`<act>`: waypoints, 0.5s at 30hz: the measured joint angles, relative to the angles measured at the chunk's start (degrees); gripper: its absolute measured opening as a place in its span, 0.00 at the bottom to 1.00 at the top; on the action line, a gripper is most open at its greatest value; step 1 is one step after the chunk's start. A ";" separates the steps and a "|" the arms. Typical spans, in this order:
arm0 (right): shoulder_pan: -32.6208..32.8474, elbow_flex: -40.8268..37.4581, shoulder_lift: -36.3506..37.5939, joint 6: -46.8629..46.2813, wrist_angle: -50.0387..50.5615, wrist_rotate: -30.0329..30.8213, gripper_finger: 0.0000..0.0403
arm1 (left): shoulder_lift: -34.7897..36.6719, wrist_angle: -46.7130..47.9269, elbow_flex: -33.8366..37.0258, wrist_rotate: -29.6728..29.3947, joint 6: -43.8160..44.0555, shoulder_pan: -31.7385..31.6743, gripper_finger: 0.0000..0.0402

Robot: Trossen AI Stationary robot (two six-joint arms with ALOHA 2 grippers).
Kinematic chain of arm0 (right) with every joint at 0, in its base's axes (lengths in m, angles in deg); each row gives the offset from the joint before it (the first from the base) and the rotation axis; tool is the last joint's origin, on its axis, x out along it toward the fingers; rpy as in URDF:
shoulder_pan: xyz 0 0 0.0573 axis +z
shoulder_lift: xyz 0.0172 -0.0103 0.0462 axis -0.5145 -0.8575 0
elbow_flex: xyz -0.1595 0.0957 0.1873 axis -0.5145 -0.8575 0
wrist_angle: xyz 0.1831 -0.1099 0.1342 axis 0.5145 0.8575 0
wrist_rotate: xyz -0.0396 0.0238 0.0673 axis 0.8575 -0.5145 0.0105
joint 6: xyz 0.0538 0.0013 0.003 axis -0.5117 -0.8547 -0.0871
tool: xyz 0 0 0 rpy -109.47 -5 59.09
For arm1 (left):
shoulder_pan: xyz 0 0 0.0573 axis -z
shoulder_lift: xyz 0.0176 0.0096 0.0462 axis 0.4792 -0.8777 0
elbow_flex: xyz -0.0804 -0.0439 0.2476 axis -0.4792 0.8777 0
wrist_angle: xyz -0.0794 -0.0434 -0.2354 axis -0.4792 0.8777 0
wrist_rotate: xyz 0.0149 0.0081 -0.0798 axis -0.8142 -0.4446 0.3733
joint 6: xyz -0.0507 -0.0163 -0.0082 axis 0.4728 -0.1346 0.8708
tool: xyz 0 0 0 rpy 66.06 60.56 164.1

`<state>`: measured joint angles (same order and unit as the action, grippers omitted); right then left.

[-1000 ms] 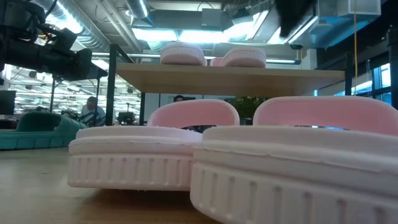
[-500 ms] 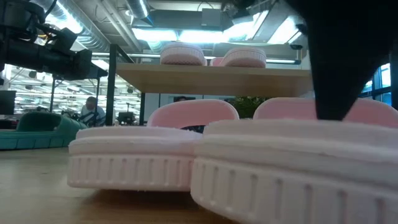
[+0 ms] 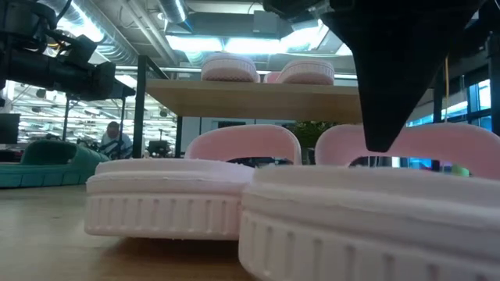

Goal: Pick and place slides into the shelf
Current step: Put the pink slide under the shelf

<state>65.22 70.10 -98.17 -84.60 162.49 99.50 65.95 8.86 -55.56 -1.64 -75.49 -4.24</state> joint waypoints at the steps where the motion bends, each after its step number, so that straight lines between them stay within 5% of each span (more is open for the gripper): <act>1: 0.02 0.00 0.00 0.00 -0.02 0.00 0.39 | 0.02 0.00 0.00 0.00 0.00 0.00 0.40; 12: 0.12 0.07 0.00 0.49 -0.36 -0.47 0.05 | 0.00 0.03 0.00 -0.01 0.00 0.00 0.40; 15: 0.48 0.07 0.00 1.58 -0.34 -0.44 0.03 | 0.00 0.04 0.00 -0.02 0.00 0.01 0.40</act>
<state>65.70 70.16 -98.17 -83.02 162.14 99.07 65.95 8.91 -55.56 -1.66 -75.49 -4.23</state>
